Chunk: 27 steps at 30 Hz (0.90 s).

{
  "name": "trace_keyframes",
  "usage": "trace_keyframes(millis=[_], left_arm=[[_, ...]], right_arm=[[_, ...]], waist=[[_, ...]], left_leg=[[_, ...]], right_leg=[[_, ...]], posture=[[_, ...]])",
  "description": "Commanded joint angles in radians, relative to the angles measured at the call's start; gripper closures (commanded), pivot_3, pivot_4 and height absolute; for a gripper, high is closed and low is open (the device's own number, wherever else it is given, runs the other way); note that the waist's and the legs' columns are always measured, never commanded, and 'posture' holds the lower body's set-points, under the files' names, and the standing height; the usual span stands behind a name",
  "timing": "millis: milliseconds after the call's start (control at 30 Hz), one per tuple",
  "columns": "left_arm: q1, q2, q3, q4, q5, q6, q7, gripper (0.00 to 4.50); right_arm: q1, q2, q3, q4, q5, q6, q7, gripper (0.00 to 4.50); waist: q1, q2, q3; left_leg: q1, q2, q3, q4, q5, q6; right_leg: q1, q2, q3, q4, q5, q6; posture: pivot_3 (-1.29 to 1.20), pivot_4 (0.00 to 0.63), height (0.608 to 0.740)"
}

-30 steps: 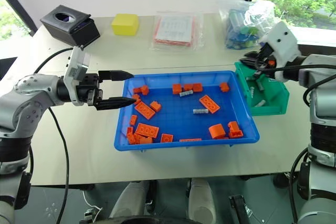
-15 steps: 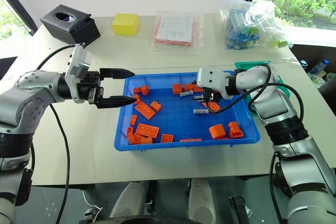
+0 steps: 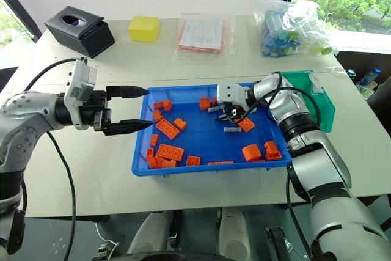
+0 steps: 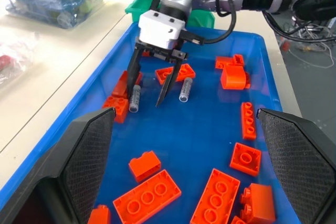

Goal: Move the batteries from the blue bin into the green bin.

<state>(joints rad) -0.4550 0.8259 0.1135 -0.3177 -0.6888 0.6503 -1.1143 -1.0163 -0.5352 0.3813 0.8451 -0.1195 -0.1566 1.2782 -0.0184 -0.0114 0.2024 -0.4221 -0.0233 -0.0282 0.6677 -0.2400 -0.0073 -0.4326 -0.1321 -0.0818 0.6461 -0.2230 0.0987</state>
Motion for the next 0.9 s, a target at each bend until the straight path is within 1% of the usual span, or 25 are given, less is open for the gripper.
trace_keyframes(millis=[33, 267, 300, 367, 400, 433, 500, 600, 700, 767, 800, 867, 900], left_arm=[[-0.002, 0.019, 0.038, -0.028, -0.02, -0.001, 0.008, 0.0], [-0.019, 0.014, 0.03, -0.014, -0.016, -0.007, 0.008, 0.0], [-0.022, 0.012, 0.027, -0.011, -0.014, -0.009, 0.007, 0.0], [-0.029, 0.009, 0.023, -0.006, -0.012, -0.011, 0.006, 0.0], [-0.032, 0.007, 0.02, -0.004, -0.011, -0.012, 0.005, 0.0], [-0.036, 0.005, 0.017, -0.001, -0.01, -0.014, 0.004, 0.0], [-0.044, 0.001, 0.01, 0.006, -0.007, -0.016, 0.001, 0.0], [-0.056, -0.005, -0.001, 0.017, -0.004, -0.02, -0.003, 0.0], [-0.07, -0.012, -0.013, 0.027, -0.002, -0.023, -0.007, 0.0], [-0.075, -0.014, -0.018, 0.031, -0.003, -0.023, -0.01, 0.0], [-0.076, -0.016, -0.02, 0.033, -0.003, -0.024, -0.013, 0.0], [-0.073, -0.022, -0.026, 0.035, -0.001, -0.025, -0.016, 0.0], [-0.071, -0.023, -0.026, 0.036, -0.001, -0.025, -0.018, 0.0]], right_arm=[[-0.042, 0.008, -0.004, 0.055, -0.027, -0.022, 0.016, 1.86], [-0.041, 0.015, 0.001, 0.093, -0.051, -0.007, 0.058, 1.86], [-0.041, 0.017, -0.001, 0.093, -0.05, 0.0, 0.064, 2.09], [-0.038, 0.018, -0.005, 0.086, -0.046, 0.013, 0.075, 2.71], [-0.035, 0.019, -0.01, 0.078, -0.04, 0.025, 0.08, 3.14], [-0.032, 0.019, -0.015, 0.068, -0.035, 0.034, 0.084, 3.7], [-0.024, 0.017, -0.024, 0.046, -0.026, 0.054, 0.091, 4.46], [-0.007, 0.007, -0.039, 0.004, -0.018, 0.079, 0.082, 4.45], [0.024, -0.017, -0.089, -0.104, 0.013, 0.158, 0.052, 4.45], [0.061, -0.042, -0.141, -0.237, 0.059, 0.259, 0.045, 4.45], [0.086, -0.062, -0.186, -0.335, 0.091, 0.341, 0.026, 4.45], [0.128, -0.097, -0.292, -0.519, 0.147, 0.534, -0.051, 4.45], [0.143, -0.108, -0.324, -0.583, 0.164, 0.605, -0.083, 4.45]], waist=[[0.0, 0.0, 0.0], [0.002, 0.0, 0.0], [0.002, 0.0, 0.0], [0.001, 0.0, 0.0], [0.001, 0.0, 0.0], [0.001, 0.0, 0.0], [0.001, 0.0, 0.0], [0.001, 0.0, 0.0], [0.004, 0.0, 0.0], [0.005, 0.0, 0.0], [0.006, 0.0, 0.0], [0.008, 0.0, 0.0], [0.008, 0.0, 0.0]], left_leg=[[0.0, 0.0, 0.0, 0.0, 0.0, 0.0], [0.001, 0.0, 0.0, 0.0, 0.0, 0.0], [0.001, 0.0, 0.0, 0.0, 0.0, 0.0], [0.002, 0.0, 0.0, 0.0, 0.0, 0.0], [0.002, 0.0, 0.0, 0.0, 0.0, 0.0], [0.002, 0.0, 0.0, 0.0, 0.0, 0.0], [0.002, 0.0, 0.0, 0.0, 0.0, 0.0], [0.002, 0.0, 0.0, 0.0, 0.0, 0.0], [0.002, 0.0, 0.0, 0.0, 0.0, 0.0], [0.002, 0.0, 0.0, 0.0, 0.0, 0.0], [0.002, 0.0, -0.001, 0.0, 0.0, 0.0], [0.0, 0.0, -0.001, 0.0, 0.0, 0.0], [0.0, 0.0, -0.001, 0.0, 0.0, 0.0]], right_leg=[[0.0, 0.0, 0.0, 0.0, 0.0, 0.0], [0.001, 0.0, 0.0, 0.0, 0.0, 0.0], [0.001, 0.0, 0.0, 0.0, 0.0, 0.0], [0.001, 0.0, 0.0, 0.0, 0.0, 0.0], [0.001, 0.0, 0.0, 0.0, 0.0, 0.0], [0.001, 0.0, 0.0, 0.0, 0.0, 0.0], [0.001, 0.0, 0.0, 0.001, 0.0, 0.0], [0.002, 0.0, 0.0, 0.001, 0.0, 0.0], [0.002, 0.0, 0.0, 0.001, 0.0, 0.0], [0.001, 0.0, 0.0, 0.001, 0.0, 0.0], [0.001, 0.0, 0.0, 0.001, 0.0, 0.0], [0.0, -0.001, 0.0, 0.001, 0.0, 0.0], [0.0, -0.001, 0.0, 0.001, 0.0, 0.0]], posture=[[0.0, 0.15, 0.692], [0.0, 0.15, 0.692], [0.0, 0.15, 0.692], [0.0, 0.15, 0.692], [0.0, 0.15, 0.692], [0.0, 0.15, 0.692], [0.0, 0.15, 0.692], [0.0, 0.15, 0.692], [0.0, 0.15, 0.692], [0.0, 0.15, 0.692], [0.0, 0.15, 0.692], [0.0, 0.15, 0.692], [0.0, 0.15, 0.692]])
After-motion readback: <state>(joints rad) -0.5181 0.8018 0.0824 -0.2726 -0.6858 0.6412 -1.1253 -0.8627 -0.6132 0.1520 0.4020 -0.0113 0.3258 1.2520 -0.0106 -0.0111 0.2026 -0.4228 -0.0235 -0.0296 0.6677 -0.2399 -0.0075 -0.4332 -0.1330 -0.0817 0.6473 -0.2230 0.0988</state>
